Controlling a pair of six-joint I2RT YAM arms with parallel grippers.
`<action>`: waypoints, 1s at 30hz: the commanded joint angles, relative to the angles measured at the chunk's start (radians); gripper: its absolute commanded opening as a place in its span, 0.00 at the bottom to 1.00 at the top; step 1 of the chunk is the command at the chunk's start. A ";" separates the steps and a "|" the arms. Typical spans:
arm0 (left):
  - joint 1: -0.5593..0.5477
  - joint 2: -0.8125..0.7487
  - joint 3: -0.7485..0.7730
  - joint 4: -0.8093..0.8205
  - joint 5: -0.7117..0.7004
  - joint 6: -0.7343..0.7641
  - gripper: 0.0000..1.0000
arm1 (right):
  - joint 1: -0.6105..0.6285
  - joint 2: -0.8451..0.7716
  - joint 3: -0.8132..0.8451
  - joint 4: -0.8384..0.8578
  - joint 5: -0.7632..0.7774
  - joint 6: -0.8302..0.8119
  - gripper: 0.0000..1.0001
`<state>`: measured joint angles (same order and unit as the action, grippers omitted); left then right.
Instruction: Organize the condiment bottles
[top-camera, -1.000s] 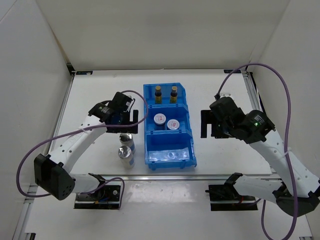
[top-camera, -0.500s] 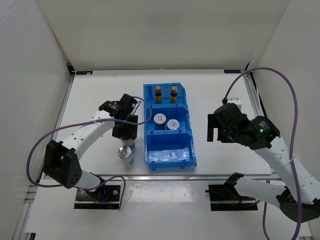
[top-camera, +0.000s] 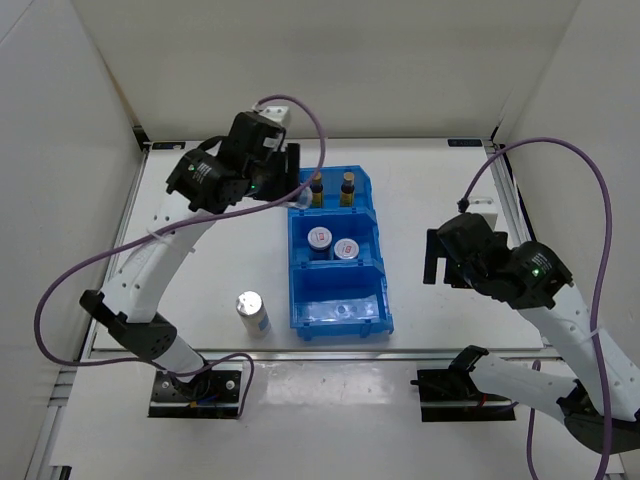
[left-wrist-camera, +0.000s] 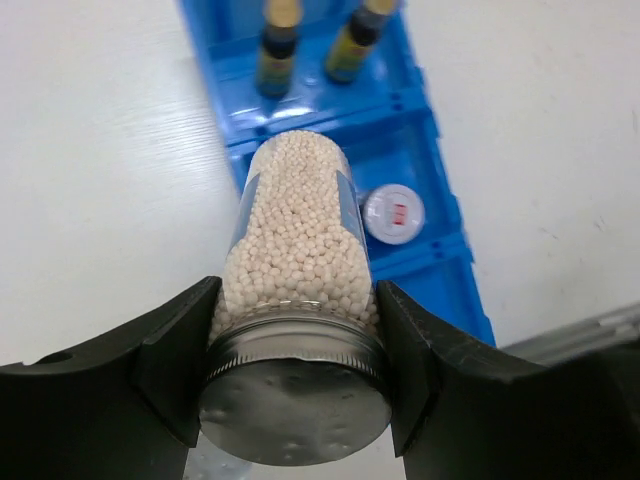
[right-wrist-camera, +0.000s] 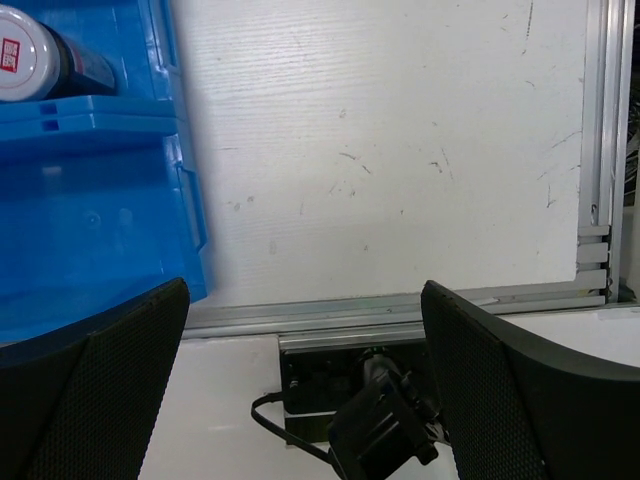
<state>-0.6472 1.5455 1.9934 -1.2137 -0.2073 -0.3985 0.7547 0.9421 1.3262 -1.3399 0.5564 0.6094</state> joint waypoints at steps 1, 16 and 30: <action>-0.136 0.048 0.096 -0.053 0.034 0.033 0.11 | 0.000 -0.025 -0.001 -0.085 0.059 0.041 1.00; -0.427 0.237 -0.123 0.071 0.080 0.072 0.11 | 0.000 -0.014 -0.045 -0.076 0.079 0.070 1.00; -0.436 0.482 -0.065 0.115 0.161 0.007 0.29 | 0.000 -0.014 -0.045 -0.076 0.079 0.070 1.00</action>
<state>-1.0763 2.0468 1.8977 -1.1107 -0.0731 -0.3721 0.7547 0.9310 1.2789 -1.3445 0.6056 0.6636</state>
